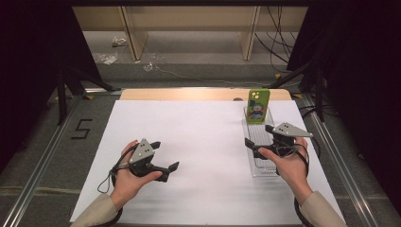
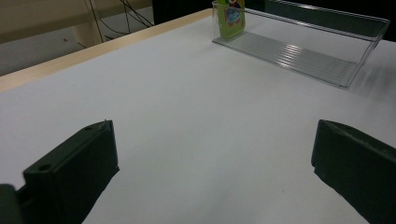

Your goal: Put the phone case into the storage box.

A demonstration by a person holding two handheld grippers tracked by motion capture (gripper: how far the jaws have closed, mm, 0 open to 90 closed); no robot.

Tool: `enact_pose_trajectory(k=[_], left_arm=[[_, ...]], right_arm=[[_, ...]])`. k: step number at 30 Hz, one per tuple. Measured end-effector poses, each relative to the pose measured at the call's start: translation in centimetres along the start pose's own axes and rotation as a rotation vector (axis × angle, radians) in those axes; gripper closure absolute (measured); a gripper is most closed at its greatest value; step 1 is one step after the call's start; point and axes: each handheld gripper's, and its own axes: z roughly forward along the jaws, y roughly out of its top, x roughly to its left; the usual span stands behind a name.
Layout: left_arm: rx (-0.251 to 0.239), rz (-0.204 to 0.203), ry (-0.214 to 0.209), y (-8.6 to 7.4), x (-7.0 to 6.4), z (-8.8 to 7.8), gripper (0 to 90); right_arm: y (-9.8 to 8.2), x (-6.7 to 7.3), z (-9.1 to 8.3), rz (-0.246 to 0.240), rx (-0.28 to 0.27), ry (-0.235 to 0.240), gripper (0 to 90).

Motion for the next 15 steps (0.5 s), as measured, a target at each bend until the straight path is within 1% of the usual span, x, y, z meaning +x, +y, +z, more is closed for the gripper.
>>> enact_pose_trajectory(k=[15], left_arm=[[0.004,-0.001,0.001,-0.01,0.05,-0.02,0.0]], right_arm=[[-0.56,-0.01,-0.77,-0.006,0.000,0.013,3.4]])
